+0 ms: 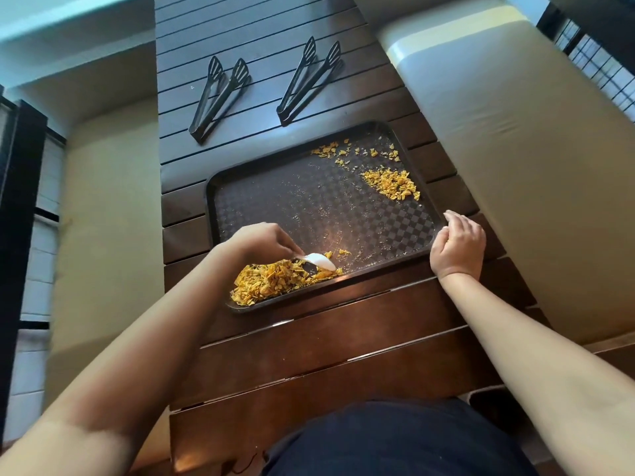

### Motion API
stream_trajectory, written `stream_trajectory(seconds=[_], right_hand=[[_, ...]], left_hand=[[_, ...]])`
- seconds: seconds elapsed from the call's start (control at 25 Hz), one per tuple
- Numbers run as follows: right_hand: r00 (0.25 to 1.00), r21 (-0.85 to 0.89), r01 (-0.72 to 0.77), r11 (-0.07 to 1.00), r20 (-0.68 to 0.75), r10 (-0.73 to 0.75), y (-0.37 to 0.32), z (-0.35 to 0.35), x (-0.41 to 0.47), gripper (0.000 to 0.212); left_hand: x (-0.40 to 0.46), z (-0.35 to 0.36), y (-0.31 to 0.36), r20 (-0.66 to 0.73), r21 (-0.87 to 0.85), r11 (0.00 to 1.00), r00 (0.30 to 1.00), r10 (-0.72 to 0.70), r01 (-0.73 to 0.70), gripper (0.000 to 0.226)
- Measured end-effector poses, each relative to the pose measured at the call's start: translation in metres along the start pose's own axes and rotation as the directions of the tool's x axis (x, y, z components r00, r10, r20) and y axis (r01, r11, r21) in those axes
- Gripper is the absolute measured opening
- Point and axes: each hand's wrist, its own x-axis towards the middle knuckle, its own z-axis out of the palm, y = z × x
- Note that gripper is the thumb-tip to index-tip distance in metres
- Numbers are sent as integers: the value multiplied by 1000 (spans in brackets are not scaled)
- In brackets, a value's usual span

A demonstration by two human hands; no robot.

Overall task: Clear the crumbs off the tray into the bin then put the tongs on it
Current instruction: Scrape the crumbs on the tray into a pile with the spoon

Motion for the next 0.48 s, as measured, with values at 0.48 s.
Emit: stream_trajectory(seconds=[0.48], right_hand=[[1000, 18, -9, 1000, 4, 9, -2, -2, -1, 52]], left_hand=[[-6, 10, 8, -52, 156, 988, 999, 13, -5, 23]])
